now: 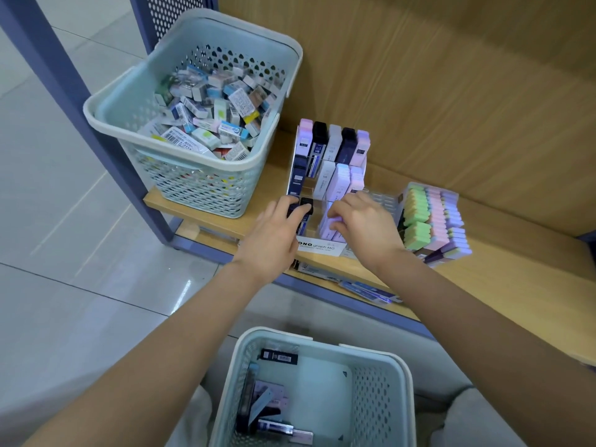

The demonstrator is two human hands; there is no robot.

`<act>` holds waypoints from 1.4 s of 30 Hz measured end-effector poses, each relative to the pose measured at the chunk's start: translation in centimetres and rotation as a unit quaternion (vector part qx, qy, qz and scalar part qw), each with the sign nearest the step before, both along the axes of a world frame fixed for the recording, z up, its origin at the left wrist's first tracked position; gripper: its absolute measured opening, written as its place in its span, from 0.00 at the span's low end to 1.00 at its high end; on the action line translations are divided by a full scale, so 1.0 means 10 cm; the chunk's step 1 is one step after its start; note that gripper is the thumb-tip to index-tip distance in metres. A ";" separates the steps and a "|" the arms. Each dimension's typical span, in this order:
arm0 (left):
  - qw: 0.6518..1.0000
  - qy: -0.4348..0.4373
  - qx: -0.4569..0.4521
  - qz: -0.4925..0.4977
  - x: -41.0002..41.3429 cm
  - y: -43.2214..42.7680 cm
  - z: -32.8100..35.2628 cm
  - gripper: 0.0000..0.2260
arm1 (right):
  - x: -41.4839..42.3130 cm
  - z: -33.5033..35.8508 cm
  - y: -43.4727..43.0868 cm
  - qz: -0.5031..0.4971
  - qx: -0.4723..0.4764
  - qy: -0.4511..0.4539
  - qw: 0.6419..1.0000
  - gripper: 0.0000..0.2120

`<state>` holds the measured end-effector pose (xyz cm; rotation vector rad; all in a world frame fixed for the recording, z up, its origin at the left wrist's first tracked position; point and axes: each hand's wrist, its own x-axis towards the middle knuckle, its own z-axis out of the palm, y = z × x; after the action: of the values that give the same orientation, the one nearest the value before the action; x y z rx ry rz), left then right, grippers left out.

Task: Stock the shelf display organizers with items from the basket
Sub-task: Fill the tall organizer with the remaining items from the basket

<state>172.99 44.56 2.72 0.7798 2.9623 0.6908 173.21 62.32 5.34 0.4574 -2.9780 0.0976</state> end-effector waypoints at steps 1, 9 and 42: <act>1.000 0.001 -0.005 -0.001 0.00 0.00 0.01 0.25 | 0.00 -0.02 0.00 0.003 0.000 0.017 1.000 0.08; 0.993 0.013 -0.117 -0.005 0.01 0.08 0.14 0.27 | 0.23 -0.12 0.03 0.010 0.086 0.025 0.996 0.29; 0.861 -0.489 -0.119 0.078 1.89 0.02 -2.06 0.12 | 2.46 -2.41 -0.20 -0.136 -0.232 -0.561 0.783 0.13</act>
<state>191.92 44.72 -17.84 0.0805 2.0963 0.4867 197.80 60.31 -18.74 -0.2225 -3.8033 1.5294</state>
